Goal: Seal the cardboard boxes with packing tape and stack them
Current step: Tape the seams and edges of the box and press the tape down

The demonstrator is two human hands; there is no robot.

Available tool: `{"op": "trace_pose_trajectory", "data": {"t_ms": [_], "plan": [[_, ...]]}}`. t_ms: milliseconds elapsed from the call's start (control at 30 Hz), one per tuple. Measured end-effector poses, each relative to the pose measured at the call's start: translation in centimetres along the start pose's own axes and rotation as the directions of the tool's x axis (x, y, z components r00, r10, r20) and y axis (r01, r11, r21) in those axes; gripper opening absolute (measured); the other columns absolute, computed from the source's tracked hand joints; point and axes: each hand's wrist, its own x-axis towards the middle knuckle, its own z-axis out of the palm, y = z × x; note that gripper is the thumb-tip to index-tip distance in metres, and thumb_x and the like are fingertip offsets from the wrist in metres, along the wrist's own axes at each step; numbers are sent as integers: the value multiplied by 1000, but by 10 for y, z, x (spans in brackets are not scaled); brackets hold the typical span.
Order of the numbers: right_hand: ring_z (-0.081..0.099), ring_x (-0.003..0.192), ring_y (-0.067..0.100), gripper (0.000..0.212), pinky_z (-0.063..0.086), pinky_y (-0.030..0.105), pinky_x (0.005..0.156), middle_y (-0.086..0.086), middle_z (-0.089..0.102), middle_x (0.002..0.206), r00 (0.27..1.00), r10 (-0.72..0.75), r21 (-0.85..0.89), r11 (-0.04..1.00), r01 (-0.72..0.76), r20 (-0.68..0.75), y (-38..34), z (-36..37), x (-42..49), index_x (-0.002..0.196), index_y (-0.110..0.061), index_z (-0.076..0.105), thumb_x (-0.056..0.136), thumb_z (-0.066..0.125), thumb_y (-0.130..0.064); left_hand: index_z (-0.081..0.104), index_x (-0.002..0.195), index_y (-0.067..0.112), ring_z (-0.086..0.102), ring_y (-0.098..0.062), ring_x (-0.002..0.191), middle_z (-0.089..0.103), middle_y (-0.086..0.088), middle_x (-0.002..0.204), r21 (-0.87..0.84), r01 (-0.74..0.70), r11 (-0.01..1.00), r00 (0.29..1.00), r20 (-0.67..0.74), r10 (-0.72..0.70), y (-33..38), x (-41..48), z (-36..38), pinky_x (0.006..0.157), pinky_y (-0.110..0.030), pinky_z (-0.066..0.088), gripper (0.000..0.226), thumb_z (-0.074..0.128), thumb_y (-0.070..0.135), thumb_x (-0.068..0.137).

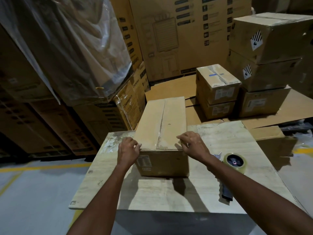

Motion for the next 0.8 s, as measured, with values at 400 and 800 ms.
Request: {"op": "trace_pose_trajectory", "data": {"t_ms": [400, 800], "plan": [[45, 137, 38, 69, 45, 54, 109, 17, 36, 154, 806, 550, 239, 771, -590, 218, 10, 8, 70, 158, -28, 32, 99, 61, -50, 66, 126, 24, 42, -22, 129, 49, -1, 130, -38, 170, 985, 984, 59, -168, 21, 73, 17, 108, -51, 36, 53, 60, 63, 91], [29, 152, 38, 77, 31, 53, 118, 12, 27, 168, 726, 614, 244, 687, -685, 310, 35, 67, 108, 164, -32, 17, 101, 51, -58, 27, 161, 31, 38, -37, 143, 32, -14, 159, -77, 231, 970, 857, 488, -166, -16, 130, 65, 111, -53, 38, 87, 48, 77, 90]]}}
